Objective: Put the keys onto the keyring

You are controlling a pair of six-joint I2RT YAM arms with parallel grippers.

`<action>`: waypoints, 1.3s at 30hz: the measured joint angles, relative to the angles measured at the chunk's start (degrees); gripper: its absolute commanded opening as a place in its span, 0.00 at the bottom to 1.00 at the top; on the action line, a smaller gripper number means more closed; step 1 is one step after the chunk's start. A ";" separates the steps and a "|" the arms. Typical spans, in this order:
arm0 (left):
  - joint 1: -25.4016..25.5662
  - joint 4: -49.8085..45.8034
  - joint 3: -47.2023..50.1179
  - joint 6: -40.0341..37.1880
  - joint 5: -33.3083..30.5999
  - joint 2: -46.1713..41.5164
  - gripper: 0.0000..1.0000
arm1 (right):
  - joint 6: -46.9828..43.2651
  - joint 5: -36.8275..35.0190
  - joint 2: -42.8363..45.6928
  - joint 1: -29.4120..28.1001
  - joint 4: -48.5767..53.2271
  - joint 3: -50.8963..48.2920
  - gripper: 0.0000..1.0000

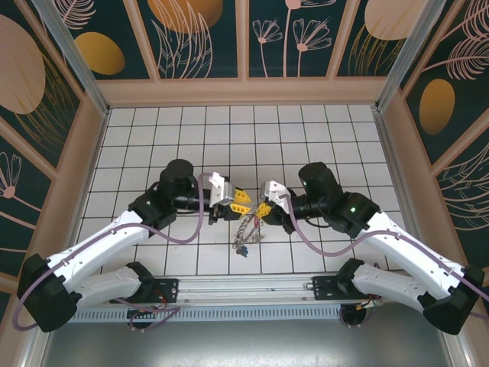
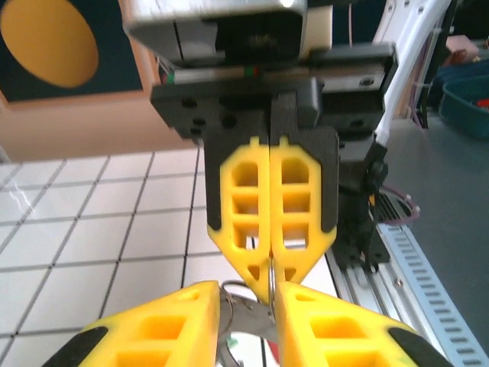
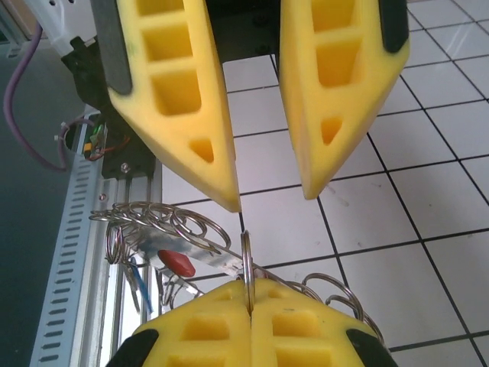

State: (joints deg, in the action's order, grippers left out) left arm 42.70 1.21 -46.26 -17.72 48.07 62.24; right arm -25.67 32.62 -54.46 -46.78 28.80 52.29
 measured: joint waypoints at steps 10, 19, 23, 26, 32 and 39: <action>0.00 -8.31 -1.11 -4.81 2.75 2.54 0.35 | -0.22 -0.28 -2.93 -0.26 1.49 1.07 0.00; 0.02 -7.67 -1.55 -3.67 3.13 3.82 0.31 | -0.20 -0.24 -3.23 -0.70 1.49 1.14 0.00; 0.00 -7.34 -1.73 -2.43 3.56 4.81 0.27 | -0.20 -0.24 -3.52 -0.68 1.51 1.14 0.00; 0.00 -6.93 -1.88 -1.42 3.61 4.98 0.27 | -0.17 -0.24 -3.52 -0.68 1.46 1.14 0.00; 0.02 -4.57 -2.45 0.79 4.22 5.62 0.25 | -0.20 -0.24 -3.69 -0.70 1.42 1.14 0.00; -0.02 -4.48 -3.32 1.73 5.62 6.84 0.08 | -0.17 -0.63 -3.67 -0.68 1.11 1.14 0.00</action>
State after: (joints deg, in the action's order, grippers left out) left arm 42.68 -3.27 -49.58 -15.99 53.69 69.08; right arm -25.85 31.99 -58.13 -47.46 29.91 53.43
